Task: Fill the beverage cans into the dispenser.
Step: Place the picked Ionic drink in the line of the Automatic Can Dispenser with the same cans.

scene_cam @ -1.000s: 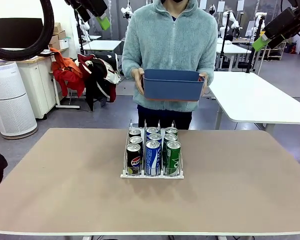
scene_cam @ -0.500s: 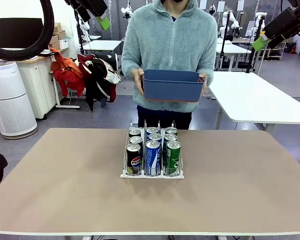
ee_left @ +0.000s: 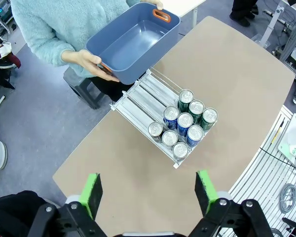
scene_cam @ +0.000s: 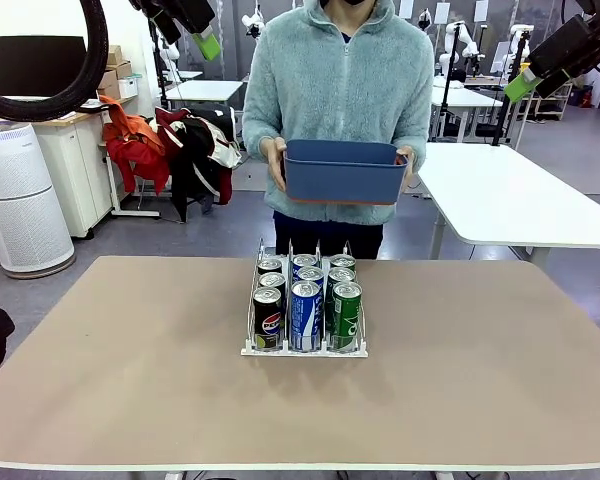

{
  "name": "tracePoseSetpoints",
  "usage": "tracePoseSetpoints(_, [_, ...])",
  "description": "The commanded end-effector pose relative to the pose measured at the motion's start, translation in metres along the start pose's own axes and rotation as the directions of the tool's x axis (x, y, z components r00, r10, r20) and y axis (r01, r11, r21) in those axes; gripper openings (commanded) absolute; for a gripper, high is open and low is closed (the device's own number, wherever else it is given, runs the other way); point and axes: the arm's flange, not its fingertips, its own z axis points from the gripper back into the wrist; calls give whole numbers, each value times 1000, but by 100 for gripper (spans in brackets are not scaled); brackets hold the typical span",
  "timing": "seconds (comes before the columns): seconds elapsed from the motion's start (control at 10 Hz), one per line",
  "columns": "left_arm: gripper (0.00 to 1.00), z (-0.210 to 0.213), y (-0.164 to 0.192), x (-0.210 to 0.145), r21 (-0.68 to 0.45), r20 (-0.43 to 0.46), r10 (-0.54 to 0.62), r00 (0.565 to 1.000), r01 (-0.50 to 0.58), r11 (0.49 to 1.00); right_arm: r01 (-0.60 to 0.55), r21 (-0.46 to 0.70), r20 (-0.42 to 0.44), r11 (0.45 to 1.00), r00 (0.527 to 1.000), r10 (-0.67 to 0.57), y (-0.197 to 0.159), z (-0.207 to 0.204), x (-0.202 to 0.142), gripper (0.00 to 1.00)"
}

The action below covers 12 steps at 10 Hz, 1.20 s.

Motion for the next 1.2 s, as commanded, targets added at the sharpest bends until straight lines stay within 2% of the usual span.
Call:
tracePoseSetpoints(0.0, [100,0,1,-1,1,2,3,1000,-3,1000,0,0,-1,1000,1000,0,1,-1,1,100])
tracePoseSetpoints(1.1, [100,0,1,-1,1,2,3,1000,-3,1000,0,0,-1,1000,1000,0,1,-1,1,100])
